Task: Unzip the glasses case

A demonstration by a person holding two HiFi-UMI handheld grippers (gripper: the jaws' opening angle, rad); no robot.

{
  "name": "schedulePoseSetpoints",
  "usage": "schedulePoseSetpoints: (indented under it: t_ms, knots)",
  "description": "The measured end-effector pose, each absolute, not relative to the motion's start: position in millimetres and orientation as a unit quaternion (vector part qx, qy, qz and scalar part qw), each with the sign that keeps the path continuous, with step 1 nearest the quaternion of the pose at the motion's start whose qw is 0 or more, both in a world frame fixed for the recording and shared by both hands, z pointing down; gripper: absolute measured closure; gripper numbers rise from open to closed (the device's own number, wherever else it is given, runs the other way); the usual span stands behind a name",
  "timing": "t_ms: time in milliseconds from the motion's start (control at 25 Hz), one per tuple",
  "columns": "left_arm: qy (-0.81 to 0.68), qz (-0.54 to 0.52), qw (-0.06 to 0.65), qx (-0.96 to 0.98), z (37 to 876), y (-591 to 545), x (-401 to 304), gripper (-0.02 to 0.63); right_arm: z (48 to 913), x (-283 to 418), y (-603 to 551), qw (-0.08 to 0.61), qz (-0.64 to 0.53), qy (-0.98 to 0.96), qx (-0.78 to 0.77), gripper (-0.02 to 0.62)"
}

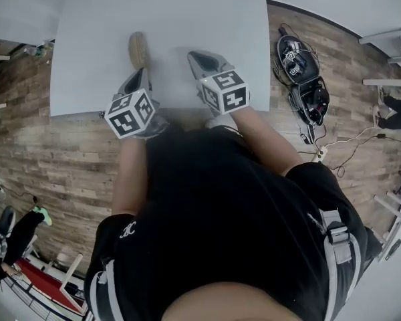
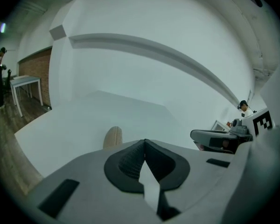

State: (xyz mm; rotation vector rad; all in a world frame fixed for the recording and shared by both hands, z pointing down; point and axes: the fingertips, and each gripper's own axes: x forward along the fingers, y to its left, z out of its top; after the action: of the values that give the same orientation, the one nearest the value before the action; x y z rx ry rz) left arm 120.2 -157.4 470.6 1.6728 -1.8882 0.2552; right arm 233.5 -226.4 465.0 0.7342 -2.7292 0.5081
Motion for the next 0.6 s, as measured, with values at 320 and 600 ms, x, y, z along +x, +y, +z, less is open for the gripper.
schedulePoseSetpoints:
  t_ms: [320,600]
  knots:
    - [-0.716,0.093,0.296,0.625,463.9,-139.9,143.5,0.601,446.7,262.0,-237.6,0.129,0.164,-0.939,0.272,0.583]
    - [-0.702,0.088,0.297,0.641,464.4,-150.5,177.6,0.601,446.9,299.1,-243.2,0.140,0.159,-0.936,0.281,0.583]
